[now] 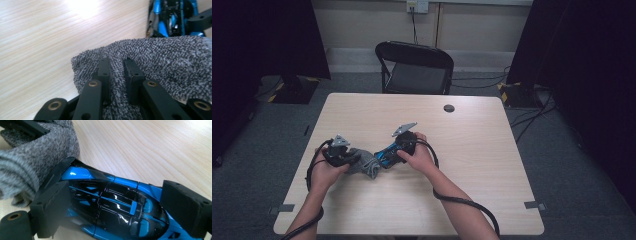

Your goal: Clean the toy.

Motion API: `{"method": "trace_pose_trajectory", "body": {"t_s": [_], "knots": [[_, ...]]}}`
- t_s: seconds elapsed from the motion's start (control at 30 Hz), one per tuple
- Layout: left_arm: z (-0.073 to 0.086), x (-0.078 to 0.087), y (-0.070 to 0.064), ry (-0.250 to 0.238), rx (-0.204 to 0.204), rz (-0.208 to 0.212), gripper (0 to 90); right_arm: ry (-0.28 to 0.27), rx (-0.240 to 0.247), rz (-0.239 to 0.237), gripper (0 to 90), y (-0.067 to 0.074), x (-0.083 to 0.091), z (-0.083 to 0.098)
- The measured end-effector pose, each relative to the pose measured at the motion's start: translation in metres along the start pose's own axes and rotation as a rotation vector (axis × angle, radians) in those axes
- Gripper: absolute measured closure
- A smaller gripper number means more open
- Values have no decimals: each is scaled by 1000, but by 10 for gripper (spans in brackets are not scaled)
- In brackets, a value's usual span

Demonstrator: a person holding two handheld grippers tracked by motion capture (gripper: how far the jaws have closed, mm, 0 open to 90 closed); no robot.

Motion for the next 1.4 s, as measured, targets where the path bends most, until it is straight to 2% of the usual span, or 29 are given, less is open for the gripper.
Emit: {"method": "trace_pose_trajectory", "body": {"t_s": [0.2, 0.37, 0.8, 0.9, 0.97, 1.1, 1.2, 1.4], "knots": [[1, -1, 9, 5, 36, -30, 777, -4, -2, 0, 90, 0, 0, 0], [2, 2, 13, 5, 44, -37, 777, -3, -2, 1, 90, 0, 0, 0], [8, 14, 25, -10, 96, -53, 778, -4, -3, 2, 90, 0, 0, 0], [9, 18, 25, -20, 115, -36, 778, -4, -3, 3, 90, 0, 0, 0], [9, 21, 25, -26, 107, -21, 778, -3, -4, 4, 90, 0, 0, 0], [6, 32, 19, -51, 116, 11, 778, -2, -5, 7, 90, 1, 0, 0], [5, 39, 11, -60, 94, 35, 778, 0, -6, 8, 90, 1, 0, 0], [1, 53, -2, -83, 80, 92, 778, 7, -8, 17, 90, 1, 1, 0]]}}
Point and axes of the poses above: each handheld gripper's, and its own axes: x roughly backward along the jaws, z roughly out of its underside, y roughly to its left, the point moved 9 cm from there along -x, roughly forward along the jaws, and after that the axes turned 11 degrees about -z, right-handed, at the moved point
